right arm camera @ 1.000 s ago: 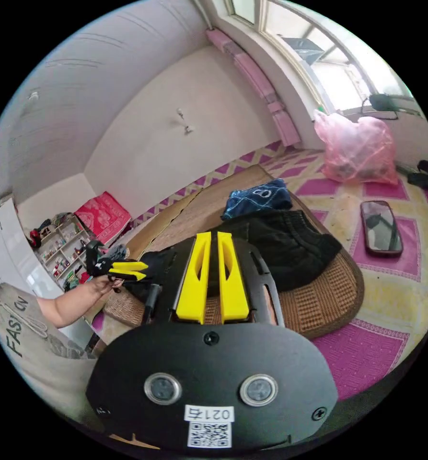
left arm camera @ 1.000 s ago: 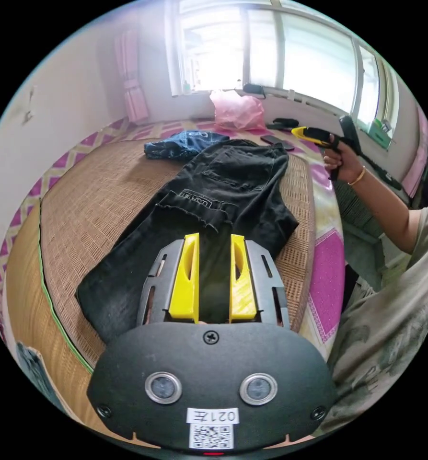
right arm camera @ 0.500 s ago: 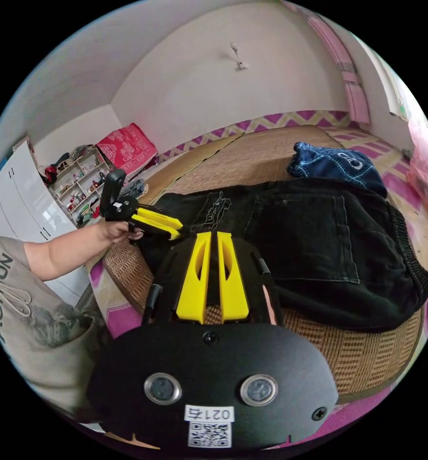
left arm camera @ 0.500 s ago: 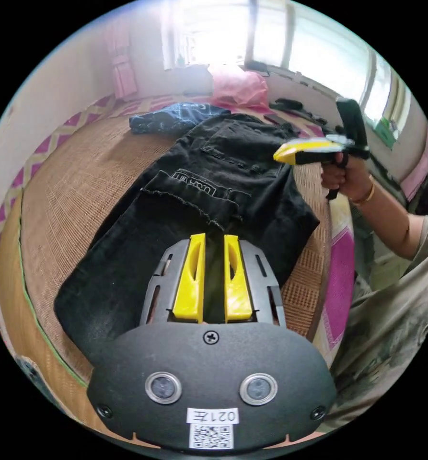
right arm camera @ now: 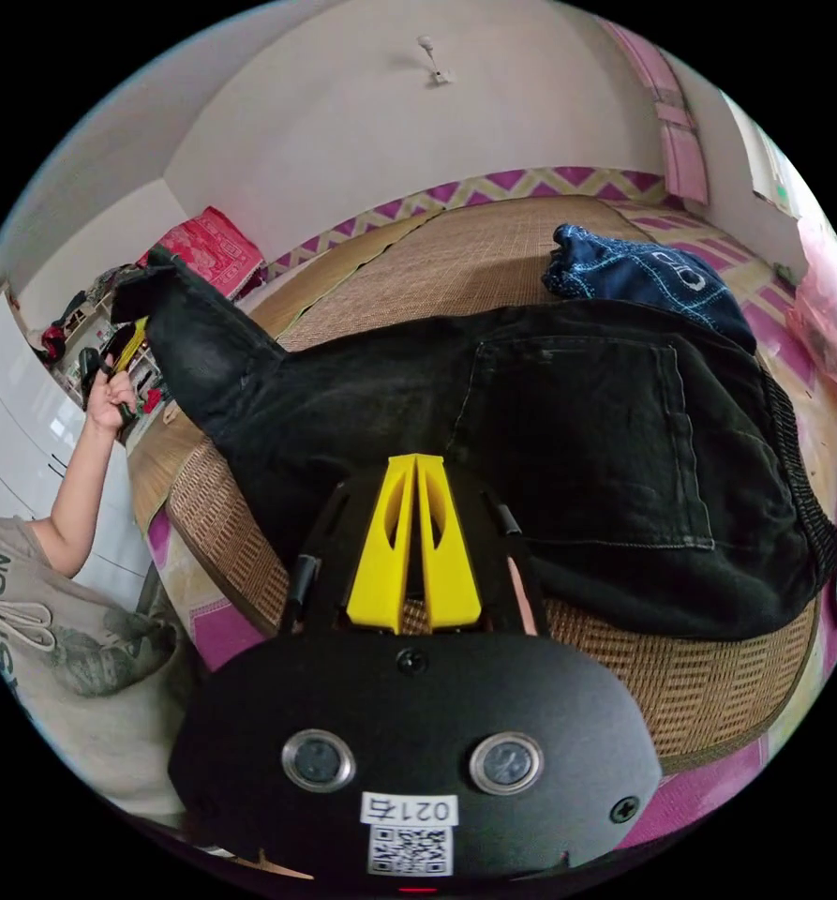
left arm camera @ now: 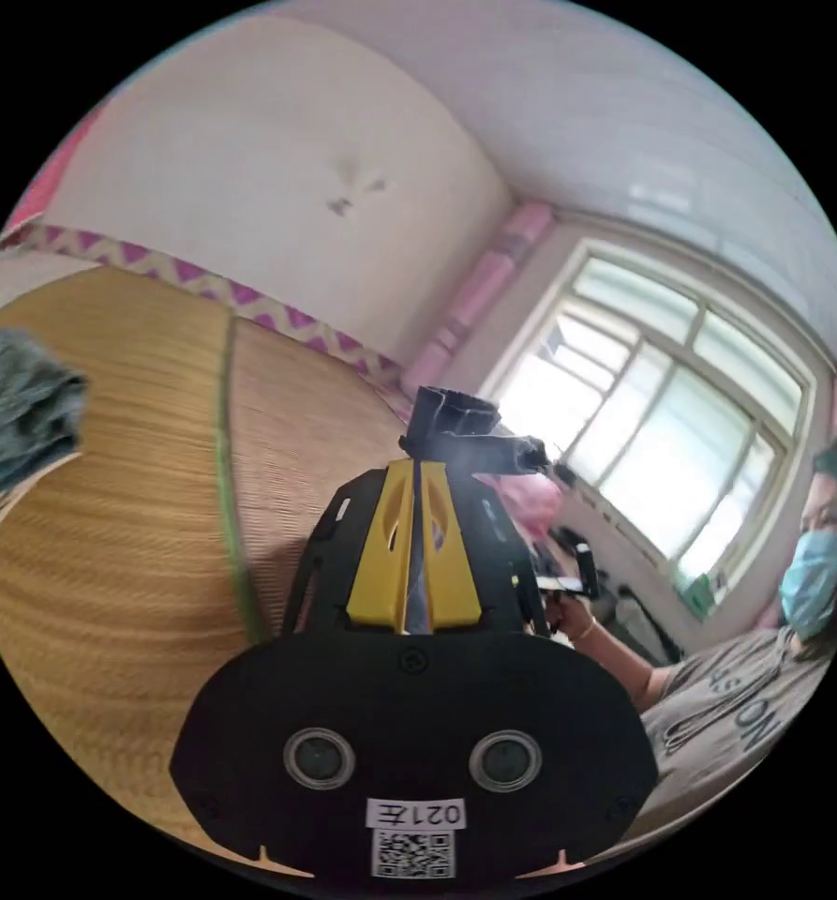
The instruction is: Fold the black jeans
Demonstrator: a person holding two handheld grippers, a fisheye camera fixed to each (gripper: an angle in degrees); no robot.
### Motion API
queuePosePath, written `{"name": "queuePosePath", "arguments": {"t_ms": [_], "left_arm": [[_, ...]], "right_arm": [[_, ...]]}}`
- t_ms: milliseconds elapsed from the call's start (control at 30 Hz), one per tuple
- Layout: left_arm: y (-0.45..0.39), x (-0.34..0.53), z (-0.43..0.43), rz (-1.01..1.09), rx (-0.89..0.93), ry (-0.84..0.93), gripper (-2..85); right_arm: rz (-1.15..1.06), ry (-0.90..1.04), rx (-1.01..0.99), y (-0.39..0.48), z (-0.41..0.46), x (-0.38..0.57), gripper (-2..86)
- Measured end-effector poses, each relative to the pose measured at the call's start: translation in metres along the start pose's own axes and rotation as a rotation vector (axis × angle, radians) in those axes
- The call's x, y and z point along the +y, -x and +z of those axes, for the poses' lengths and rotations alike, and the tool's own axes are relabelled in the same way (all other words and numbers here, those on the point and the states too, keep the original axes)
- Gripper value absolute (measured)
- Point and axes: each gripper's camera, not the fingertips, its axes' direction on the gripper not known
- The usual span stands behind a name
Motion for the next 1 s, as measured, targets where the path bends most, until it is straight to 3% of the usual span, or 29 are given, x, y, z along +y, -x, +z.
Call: {"name": "queuePosePath", "arguments": {"t_ms": [100,200,233,667,867,933,1000], "left_arm": [[0.148,0.051,-0.085,-0.349,-0.14,0.001,-1.0],[0.271,0.138,-0.111,-0.681,-0.118,0.069,-1.0],[0.285,0.151,-0.115,-0.703,-0.101,0.061,-1.0],[0.382,0.177,-0.164,-0.645,-0.09,0.029,-1.0],[0.402,0.172,-0.161,-0.638,-0.016,0.072,-0.9],[0.388,0.169,-0.174,-0.561,0.039,0.016,-0.8],[0.352,0.157,-0.212,-0.397,-0.079,-0.091,-0.3]], "right_arm": [[0.019,0.041,0.003,0.008,0.016,-0.006,-1.0],[0.032,0.081,0.006,0.016,0.032,-0.014,-1.0],[0.035,0.09,0.007,0.019,0.037,-0.017,-1.0],[0.023,0.055,-0.04,0.057,0.054,-0.056,-0.9],[-0.027,-0.063,0.119,0.054,0.022,-0.129,-0.3],[-0.131,-0.057,0.212,0.053,0.019,-0.178,1.4],[-0.275,0.01,0.341,0.062,0.032,-0.215,4.2]]}}
